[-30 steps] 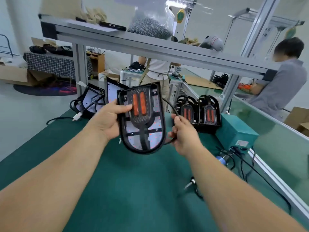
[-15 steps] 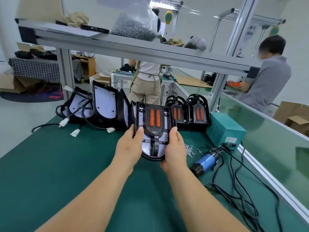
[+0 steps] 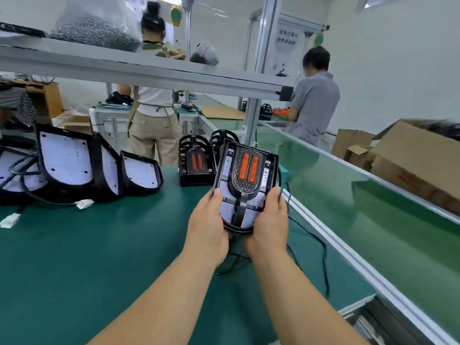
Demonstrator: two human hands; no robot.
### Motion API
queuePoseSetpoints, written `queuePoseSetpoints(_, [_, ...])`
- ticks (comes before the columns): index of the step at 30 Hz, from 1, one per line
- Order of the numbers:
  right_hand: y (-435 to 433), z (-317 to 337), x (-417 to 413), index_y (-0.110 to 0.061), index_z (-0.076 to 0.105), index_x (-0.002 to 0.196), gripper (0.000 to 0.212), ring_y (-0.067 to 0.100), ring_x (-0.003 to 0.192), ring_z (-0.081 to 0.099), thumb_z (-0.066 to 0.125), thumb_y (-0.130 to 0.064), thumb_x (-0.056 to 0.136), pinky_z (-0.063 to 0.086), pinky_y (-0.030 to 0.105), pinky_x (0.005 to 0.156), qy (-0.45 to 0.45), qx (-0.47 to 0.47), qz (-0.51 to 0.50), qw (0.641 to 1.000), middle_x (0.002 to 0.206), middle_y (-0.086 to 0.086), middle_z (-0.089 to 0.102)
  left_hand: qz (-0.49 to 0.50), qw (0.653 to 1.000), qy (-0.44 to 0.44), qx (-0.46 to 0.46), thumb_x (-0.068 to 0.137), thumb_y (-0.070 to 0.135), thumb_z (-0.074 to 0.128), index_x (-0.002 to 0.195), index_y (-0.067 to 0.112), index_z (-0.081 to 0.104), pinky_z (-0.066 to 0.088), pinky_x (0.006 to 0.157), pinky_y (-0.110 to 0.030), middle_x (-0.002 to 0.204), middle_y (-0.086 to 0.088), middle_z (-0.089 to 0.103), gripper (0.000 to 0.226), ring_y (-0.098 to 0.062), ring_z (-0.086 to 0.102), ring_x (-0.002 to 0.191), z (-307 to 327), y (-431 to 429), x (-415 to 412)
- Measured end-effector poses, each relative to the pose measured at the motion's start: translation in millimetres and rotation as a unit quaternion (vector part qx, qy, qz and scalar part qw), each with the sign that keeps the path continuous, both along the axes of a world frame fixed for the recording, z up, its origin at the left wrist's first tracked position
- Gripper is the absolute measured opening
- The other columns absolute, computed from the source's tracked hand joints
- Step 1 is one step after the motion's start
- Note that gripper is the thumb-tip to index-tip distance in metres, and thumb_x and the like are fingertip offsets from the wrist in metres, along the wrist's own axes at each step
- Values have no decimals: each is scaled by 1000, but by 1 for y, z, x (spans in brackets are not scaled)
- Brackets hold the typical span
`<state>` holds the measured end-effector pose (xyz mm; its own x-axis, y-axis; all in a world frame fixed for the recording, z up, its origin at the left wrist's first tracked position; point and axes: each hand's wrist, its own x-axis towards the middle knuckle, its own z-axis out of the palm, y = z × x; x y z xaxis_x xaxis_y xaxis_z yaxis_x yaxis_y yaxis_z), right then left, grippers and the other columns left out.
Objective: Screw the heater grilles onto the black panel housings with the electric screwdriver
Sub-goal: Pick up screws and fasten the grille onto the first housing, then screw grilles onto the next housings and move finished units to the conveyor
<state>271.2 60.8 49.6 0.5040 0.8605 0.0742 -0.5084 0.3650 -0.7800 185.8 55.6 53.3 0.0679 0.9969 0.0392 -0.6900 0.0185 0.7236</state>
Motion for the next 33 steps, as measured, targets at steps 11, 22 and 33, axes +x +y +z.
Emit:
queuePoseSetpoints(11, [-108, 0, 176, -18, 64, 103, 29, 25, 89, 73, 41, -35, 107, 56, 50, 91, 14, -34, -267, 963, 97, 2, 78, -270, 961, 56, 2, 102, 5, 42, 103, 17, 73, 58, 67, -22, 97, 1, 78, 33, -11, 74, 86, -4, -55, 187])
queuePoseSetpoints(22, [-205, -23, 267, -20, 61, 104, 32, 39, 111, 64, 43, -46, 104, 50, 59, 99, 70, -181, -415, 889, 119, 14, 68, -434, 889, 148, -19, 103, 10, 41, 116, 8, 70, 57, 89, -39, 110, -13, 74, 32, -28, 70, 106, -20, -132, 289])
queuePoseSetpoints(33, [-250, -41, 311, 5, 42, 143, 43, 29, 105, 52, 33, -3, 102, 36, 28, 69, 132, -275, -508, 805, 142, 21, 49, -440, 799, 403, 78, 103, 18, 37, 144, 19, 51, 37, 114, -43, 144, -3, 55, 43, -25, 49, 132, -39, -158, 331])
